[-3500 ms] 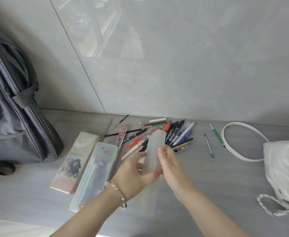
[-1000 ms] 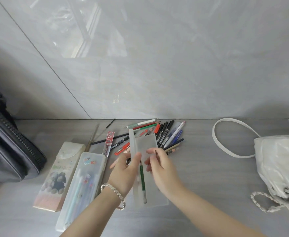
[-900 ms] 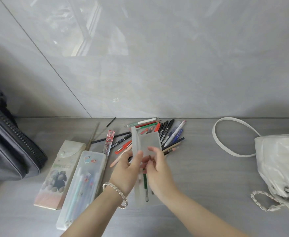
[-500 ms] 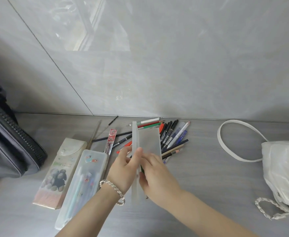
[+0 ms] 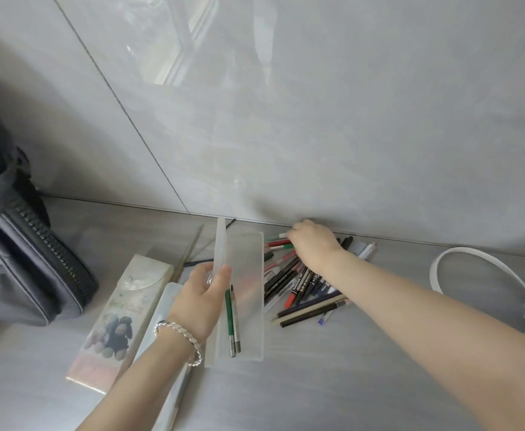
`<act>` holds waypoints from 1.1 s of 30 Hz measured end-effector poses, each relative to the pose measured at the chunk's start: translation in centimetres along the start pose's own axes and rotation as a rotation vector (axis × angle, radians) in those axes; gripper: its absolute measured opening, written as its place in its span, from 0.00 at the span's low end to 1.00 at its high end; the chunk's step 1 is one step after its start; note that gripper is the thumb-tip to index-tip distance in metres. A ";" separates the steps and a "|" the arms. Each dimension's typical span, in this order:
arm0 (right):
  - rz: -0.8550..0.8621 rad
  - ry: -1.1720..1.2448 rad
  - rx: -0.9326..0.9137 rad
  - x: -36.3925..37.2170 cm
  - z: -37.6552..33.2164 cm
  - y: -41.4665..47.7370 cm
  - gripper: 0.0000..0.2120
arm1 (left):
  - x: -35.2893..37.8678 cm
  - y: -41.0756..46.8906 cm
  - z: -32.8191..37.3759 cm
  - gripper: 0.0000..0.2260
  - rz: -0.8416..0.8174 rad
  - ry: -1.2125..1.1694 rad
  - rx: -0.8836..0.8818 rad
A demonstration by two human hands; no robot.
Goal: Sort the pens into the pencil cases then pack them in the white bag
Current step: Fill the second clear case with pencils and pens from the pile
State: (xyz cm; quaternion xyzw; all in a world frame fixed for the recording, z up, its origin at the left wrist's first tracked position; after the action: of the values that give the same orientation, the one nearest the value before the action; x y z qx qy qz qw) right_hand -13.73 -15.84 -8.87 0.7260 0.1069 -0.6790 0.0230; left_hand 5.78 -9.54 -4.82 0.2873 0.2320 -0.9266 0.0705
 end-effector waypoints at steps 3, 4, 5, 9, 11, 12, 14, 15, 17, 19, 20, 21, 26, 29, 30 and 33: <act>-0.075 -0.158 -0.108 0.8 -0.8 0.3 0.21 | -0.7 0.3 -0.2 0.18 0.041 -0.003 0.010; -0.093 -0.190 -0.117 0.9 -0.9 0.4 0.22 | -0.9 0.3 -0.1 0.17 0.045 -0.006 0.013; -0.111 -0.219 -0.119 1.1 -1.0 0.5 0.22 | -1.1 0.3 -0.2 0.16 0.047 -0.016 0.002; -0.168 -0.277 -0.113 1.5 -0.4 0.1 0.18 | -1.5 0.1 -0.5 0.15 0.048 -0.024 -0.022; -0.142 -0.190 -0.079 0.8 -0.1 -0.5 0.17 | -1.7 0.0 -0.6 0.16 0.056 -0.027 -0.019; -0.094 -0.127 -0.067 -0.1 -0.1 -0.9 0.15 | -1.8 -0.1 -0.5 0.16 0.056 -0.028 -0.016; 0.182 0.024 -0.176 -3.8 -1.6 -2.0 0.13 | -1.7 -0.4 -0.8 0.17 0.053 -0.028 -0.022; 0.344 0.066 -0.283 -5.8 -2.7 -3.0 0.13 | -1.6 -0.5 -1.0 0.18 0.048 -0.030 -0.031; 0.562 0.108 -0.491 -8.7 -5.3 -6.2 0.09 | -1.1 -1.2 -0.9 0.18 0.022 -0.027 -0.041; 0.626 0.097 -0.649 -9.4 -7.8 -9.2 0.07 | -0.6 -1.9 -0.3 0.17 -0.006 -0.030 -0.025; 0.628 0.093 -0.700 -9.4 -8.8 -10.5 0.08 | -0.4 -2.5 0.2 0.16 -0.012 -0.031 -0.011; 0.610 0.090 -0.734 -8.9 -9.5 -11.5 0.08 | -0.3 -3.0 0.6 0.15 -0.019 -0.032 0.002; 0.475 0.085 -0.715 -6.4 -10.3 -13.6 0.13 | 0.1 -4.6 1.5 0.13 -0.025 -0.078 0.059; 0.390 0.082 -0.611 -5.9 -10.4 -14.0 0.16 | 0.0 -5.2 1.5 0.17 -0.017 -0.055 0.083; 0.381 0.087 -0.563 -5.9 -10.5 -14.1 0.18 | -0.1 -5.4 1.5 0.17 -0.009 -0.052 0.086; 0.388 0.111 -0.420 -6.5 -10.5 -14.7 0.20 | -0.2 -5.6 1.4 0.18 -0.005 -0.070 0.072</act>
State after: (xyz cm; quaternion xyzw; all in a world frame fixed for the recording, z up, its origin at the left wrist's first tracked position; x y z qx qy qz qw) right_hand -6.57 -0.40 -0.02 0.7481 0.1054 -0.5843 0.2964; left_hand 3.76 -5.25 -1.46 0.2566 0.1966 -0.9440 0.0657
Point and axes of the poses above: each hand's wrist, its own y-axis towards the middle knuckle, its own x-axis out of the palm, z = x × y, the point moved 9 cm from there along y, towards the middle knuckle, and after that the axes turned 12 degrees about z, right-handed, at the moved point
